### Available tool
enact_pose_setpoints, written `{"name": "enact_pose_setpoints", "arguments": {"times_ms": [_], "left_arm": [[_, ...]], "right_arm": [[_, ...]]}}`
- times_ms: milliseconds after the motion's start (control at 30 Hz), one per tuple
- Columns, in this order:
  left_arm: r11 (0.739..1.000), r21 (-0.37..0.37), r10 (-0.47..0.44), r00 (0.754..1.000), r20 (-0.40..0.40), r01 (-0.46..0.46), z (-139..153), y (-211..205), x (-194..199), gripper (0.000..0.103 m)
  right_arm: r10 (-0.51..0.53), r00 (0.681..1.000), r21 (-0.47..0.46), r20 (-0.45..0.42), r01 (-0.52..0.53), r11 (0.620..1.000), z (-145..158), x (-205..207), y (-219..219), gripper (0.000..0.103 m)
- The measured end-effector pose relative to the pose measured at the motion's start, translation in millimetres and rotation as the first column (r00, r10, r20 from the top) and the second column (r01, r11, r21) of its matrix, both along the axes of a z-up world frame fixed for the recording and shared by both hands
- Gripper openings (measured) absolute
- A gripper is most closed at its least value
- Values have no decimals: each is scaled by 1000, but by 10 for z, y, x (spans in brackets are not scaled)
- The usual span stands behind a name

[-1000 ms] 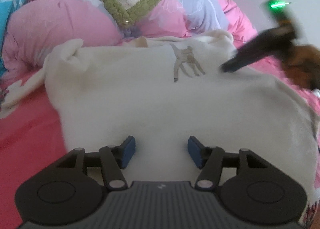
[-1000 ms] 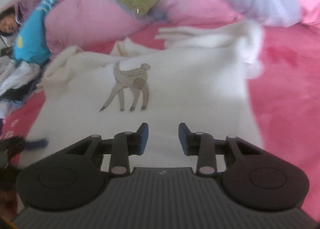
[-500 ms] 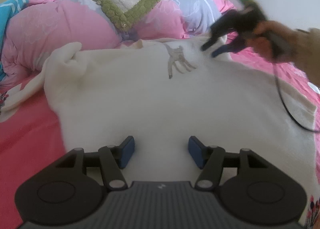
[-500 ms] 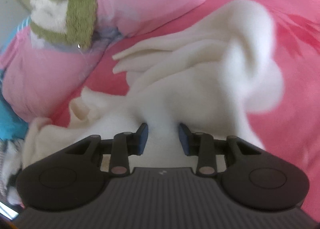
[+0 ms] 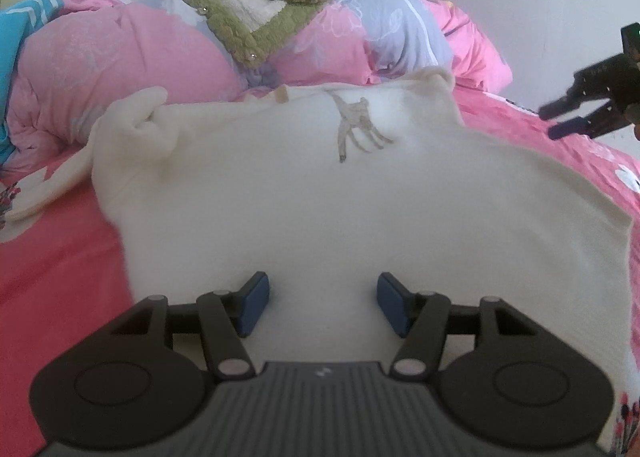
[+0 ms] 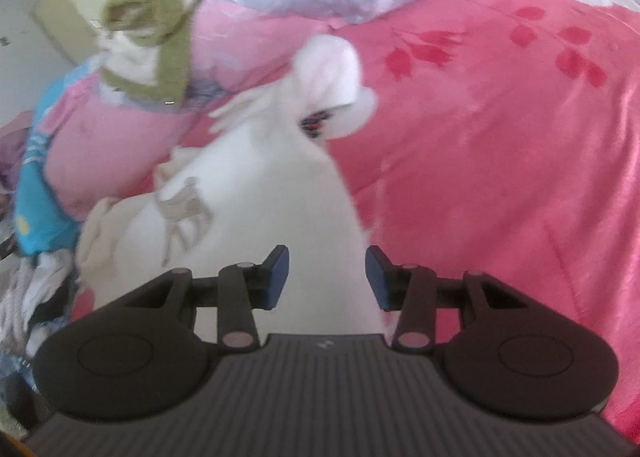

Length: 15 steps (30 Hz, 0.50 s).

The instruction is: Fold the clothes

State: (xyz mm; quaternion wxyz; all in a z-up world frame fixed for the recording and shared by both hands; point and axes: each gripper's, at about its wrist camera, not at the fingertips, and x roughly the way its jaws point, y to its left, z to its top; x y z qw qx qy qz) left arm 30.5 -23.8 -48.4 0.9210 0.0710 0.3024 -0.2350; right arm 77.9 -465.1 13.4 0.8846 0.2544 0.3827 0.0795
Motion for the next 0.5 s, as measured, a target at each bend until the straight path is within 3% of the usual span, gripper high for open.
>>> {"name": "enact_pose_setpoints", "arguments": {"times_ms": [133,233,267,300,333,400,500], "left_arm": [[1000,-2,1,1000,15,-1,-9,10,-23,62],[1000,-9,2,1000,17,-2,-11,22,-34,62],[1000,-11,3,1000,17,-3,-10,27,-37,62],[1000,-13,2,1000,18,-2,-9,30,-40,62],[1000,-16,1,1000,17,0,-8,33,-41,62],[1000,-19,-3,1000,14,3,-6,36,-36,62],[1000,-22,0,1000,13,0,14,48,-39,62]], "right_arm": [[85,996,71,12,-85,994,-131,255,202,41],[3,999,65,-51,0,998,-380,530,46,37],[-56,997,102,-56,61,993,-437,549,-115,21],[-120,991,146,-60,127,981,-488,556,-293,18],[-183,981,189,-67,193,963,-539,563,-472,20],[-304,949,164,-83,314,935,-525,473,-731,21],[-319,947,205,-43,321,925,-392,260,-866,24]]}}
